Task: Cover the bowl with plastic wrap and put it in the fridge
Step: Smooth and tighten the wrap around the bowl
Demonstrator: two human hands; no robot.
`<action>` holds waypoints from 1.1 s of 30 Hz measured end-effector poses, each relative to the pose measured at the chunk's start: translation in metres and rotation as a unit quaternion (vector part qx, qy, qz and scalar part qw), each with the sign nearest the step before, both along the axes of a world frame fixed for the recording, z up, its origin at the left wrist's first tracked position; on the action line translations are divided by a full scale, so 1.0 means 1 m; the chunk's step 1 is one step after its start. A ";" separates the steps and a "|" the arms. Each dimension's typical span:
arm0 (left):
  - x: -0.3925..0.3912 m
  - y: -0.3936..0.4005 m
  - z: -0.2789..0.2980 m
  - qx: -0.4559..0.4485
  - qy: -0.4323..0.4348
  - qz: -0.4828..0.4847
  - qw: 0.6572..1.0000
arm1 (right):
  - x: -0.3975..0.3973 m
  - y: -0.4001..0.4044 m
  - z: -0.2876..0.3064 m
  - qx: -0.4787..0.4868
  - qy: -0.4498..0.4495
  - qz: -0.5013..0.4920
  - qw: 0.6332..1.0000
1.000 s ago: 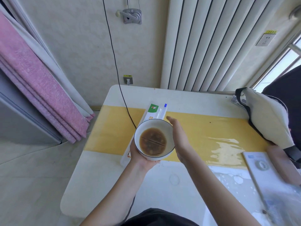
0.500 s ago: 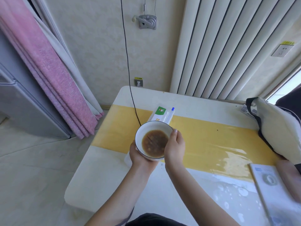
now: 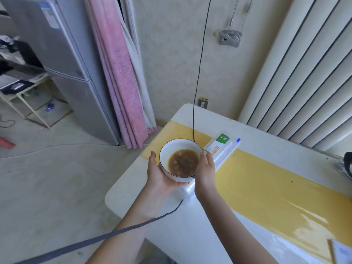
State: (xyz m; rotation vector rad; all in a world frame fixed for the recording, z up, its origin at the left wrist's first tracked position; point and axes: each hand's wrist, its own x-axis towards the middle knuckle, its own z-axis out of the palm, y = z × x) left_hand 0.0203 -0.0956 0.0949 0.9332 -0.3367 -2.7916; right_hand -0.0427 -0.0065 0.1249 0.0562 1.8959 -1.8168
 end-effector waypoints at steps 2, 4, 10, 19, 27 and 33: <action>0.009 -0.006 0.007 -0.029 -0.009 0.021 0.999 | 0.001 -0.008 0.000 -0.002 -0.014 0.022 1.000; 0.014 -0.013 0.014 -0.043 -0.011 0.028 0.999 | 0.004 -0.018 -0.002 -0.004 -0.025 0.043 0.999; 0.029 -0.035 0.018 -0.077 -0.058 0.053 0.994 | 0.012 -0.046 -0.006 -0.009 -0.021 0.081 0.996; 0.049 -0.101 0.020 -0.084 -0.047 0.052 0.994 | 0.032 -0.115 -0.010 -0.020 -0.002 0.065 0.998; 0.076 -0.202 0.025 -0.088 -0.039 -0.002 0.995 | 0.069 -0.208 -0.007 -0.028 0.000 0.012 1.000; 0.100 -0.272 0.030 -0.103 -0.038 -0.003 0.994 | 0.096 -0.274 -0.003 -0.040 0.009 0.000 0.999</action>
